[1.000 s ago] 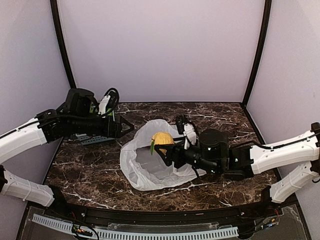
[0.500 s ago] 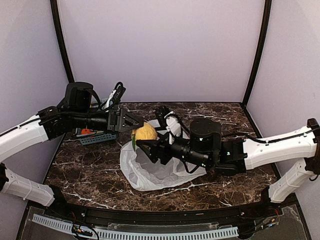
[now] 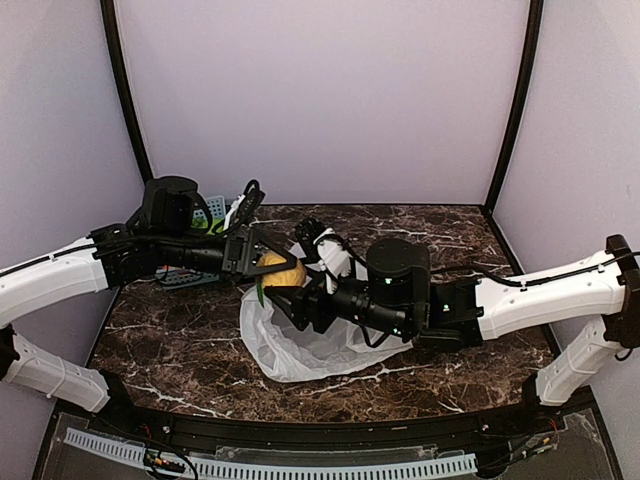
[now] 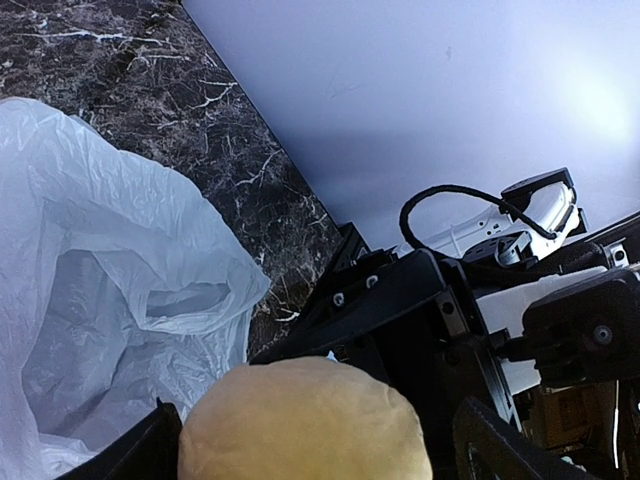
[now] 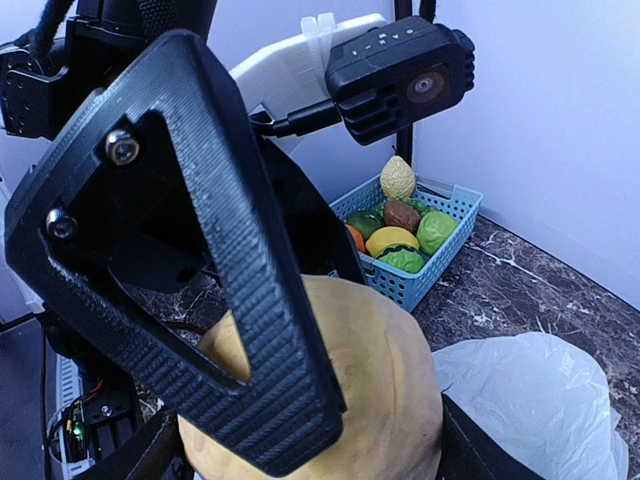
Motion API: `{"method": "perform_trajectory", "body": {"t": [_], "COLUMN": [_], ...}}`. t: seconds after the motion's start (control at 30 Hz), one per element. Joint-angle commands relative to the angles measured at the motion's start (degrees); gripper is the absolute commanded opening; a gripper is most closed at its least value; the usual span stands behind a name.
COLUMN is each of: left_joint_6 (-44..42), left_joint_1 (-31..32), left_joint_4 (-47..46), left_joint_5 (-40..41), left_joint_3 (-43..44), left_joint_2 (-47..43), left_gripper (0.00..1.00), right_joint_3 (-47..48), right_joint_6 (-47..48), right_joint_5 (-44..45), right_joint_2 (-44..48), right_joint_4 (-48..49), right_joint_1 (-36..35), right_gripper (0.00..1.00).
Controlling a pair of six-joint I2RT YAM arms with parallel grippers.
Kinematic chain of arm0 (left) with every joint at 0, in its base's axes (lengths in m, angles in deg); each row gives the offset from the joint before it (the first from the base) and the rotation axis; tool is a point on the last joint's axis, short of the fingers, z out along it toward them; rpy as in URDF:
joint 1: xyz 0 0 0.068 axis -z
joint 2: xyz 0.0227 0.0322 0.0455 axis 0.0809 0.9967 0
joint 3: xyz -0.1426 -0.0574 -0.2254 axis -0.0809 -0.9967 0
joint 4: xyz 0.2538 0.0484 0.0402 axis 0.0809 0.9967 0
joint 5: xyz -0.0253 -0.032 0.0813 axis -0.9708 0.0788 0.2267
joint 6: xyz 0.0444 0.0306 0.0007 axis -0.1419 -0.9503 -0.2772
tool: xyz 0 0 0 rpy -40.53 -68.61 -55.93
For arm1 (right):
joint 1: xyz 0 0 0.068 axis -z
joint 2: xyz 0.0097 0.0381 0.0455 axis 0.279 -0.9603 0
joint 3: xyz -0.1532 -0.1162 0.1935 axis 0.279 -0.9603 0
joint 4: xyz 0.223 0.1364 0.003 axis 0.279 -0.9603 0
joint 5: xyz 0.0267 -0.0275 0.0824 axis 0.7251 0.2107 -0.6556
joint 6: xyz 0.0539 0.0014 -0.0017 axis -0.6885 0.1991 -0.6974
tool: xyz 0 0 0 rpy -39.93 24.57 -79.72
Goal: Untie the knot of the plastic bag and take out the fruit
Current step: Pass from the right arm to the left
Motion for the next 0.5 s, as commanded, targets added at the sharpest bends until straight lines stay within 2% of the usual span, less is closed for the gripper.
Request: {"method": "perform_trajectory", "body": {"t": [0.0,0.33,0.47], "left_joint_6": [1.74,2.64,2.9], "left_joint_1": [0.51,0.64,0.73], "left_joint_4": [-2.0,-2.49,-2.79], "left_joint_5": [-1.31,-1.67,-1.69], "left_joint_3": [-1.65,-2.18,-2.35], "left_joint_2": [-0.07,-0.2,-0.52], "left_gripper": [0.91,0.72,0.59], "right_joint_3": [1.87,2.14,2.16], "right_joint_6": [0.82,0.23,-0.04], "right_joint_5": [-0.4,-0.16,0.02], "right_joint_2": [-0.36,-0.74,-0.87], "right_joint_4": [0.98,0.27,-0.03], "right_joint_1": [-0.52,-0.57,-0.56], "right_gripper": [0.5,0.5,0.5]}}
